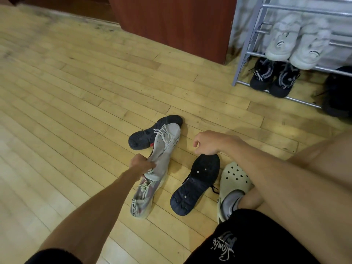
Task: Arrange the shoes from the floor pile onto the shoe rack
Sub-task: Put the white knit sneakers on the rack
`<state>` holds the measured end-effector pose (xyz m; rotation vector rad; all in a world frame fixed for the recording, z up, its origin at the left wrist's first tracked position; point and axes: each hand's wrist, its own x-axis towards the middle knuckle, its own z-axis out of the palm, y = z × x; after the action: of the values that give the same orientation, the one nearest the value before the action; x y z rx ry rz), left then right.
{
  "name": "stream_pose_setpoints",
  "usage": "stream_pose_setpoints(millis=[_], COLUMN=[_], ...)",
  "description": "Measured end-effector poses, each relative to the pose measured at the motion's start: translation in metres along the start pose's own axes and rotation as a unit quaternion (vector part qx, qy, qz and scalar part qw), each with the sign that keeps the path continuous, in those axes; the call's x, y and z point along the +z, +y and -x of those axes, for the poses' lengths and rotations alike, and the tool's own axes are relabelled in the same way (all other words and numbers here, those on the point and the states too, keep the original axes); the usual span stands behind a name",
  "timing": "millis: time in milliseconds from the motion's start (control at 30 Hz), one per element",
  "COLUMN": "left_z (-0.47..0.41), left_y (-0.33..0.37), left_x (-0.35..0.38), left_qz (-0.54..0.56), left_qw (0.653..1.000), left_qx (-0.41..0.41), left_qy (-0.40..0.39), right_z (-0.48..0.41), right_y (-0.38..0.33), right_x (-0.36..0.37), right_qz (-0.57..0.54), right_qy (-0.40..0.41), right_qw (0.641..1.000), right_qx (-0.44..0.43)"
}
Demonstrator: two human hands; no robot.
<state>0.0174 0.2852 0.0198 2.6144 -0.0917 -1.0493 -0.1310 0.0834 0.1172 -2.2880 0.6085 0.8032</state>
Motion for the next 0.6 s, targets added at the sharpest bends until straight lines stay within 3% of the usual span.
stream_pose_setpoints(millis=[133, 267, 467, 600], left_z=[0.032, 0.069, 0.136, 0.18], left_y=[0.017, 0.059, 0.155, 0.226], left_x=[-0.012, -0.036, -0.072, -0.084], left_qz=[0.135, 0.202, 0.274, 0.235], left_qw=[0.991, 0.976, 0.934, 0.913], left_qx=[0.002, 0.085, 0.215, 0.32], left_qy=[-0.019, -0.003, -0.083, -0.096], right_z=[0.004, 0.019, 0.061, 0.115], right_y=[-0.008, -0.023, -0.014, 0.02], right_x=[-0.005, -0.021, -0.084, -0.137], right_qz=[-0.025, -0.129, -0.402, -0.438], right_qy=[0.023, 0.089, 0.209, 0.304], right_qw=[0.999, 0.988, 0.891, 0.841], right_qx=[0.006, 0.0, -0.019, -0.086])
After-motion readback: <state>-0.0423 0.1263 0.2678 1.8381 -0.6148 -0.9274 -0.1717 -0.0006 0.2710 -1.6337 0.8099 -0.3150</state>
